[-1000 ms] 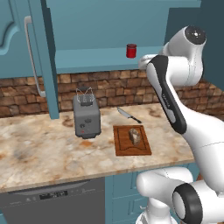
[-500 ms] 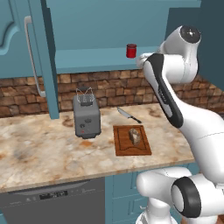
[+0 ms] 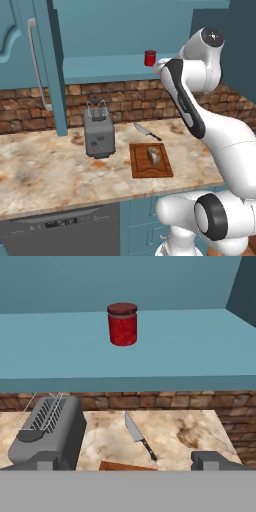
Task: Pick the bread, place it on the cutting board, pick the jam, place it on the counter, and close the cabinet.
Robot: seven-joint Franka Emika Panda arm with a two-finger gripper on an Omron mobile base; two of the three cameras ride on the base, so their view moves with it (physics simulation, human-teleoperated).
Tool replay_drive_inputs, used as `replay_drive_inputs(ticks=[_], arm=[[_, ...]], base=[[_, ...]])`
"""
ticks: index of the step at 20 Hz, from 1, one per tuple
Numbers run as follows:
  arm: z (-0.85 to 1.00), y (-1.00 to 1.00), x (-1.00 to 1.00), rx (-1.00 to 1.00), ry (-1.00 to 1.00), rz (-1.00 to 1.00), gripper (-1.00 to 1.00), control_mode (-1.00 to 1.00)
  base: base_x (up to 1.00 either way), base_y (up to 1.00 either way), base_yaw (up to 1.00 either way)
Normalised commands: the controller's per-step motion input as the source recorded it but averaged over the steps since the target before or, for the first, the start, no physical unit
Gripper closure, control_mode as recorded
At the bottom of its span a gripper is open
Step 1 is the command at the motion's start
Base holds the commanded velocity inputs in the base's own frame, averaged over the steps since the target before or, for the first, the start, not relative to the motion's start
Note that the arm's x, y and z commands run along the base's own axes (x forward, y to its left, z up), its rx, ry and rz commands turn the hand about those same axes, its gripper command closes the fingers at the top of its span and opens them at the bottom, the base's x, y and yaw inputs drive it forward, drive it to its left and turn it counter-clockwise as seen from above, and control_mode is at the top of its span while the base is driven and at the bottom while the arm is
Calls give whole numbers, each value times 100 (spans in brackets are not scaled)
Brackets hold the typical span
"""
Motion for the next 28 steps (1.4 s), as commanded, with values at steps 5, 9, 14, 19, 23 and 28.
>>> replay_drive_inputs(ticks=[5, 9, 14, 19, 23, 28], arm=[[10, 0, 29, 0, 0, 0, -100, -100], [4, 0, 31, 0, 0, 0, -100, -100], [0, 0, 29, 0, 0, 0, -100, -100], [0, 0, 15, 0, 0, 0, -100, -100], [0, 0, 5, 0, -3, 0, -100, -100], [0, 0, 3, 0, -4, 0, -100, -100]], base=[[0, 0, 0], [0, 0, 0], [0, 0, 0], [0, 0, 0], [0, 0, 0], [0, 0, 0]])
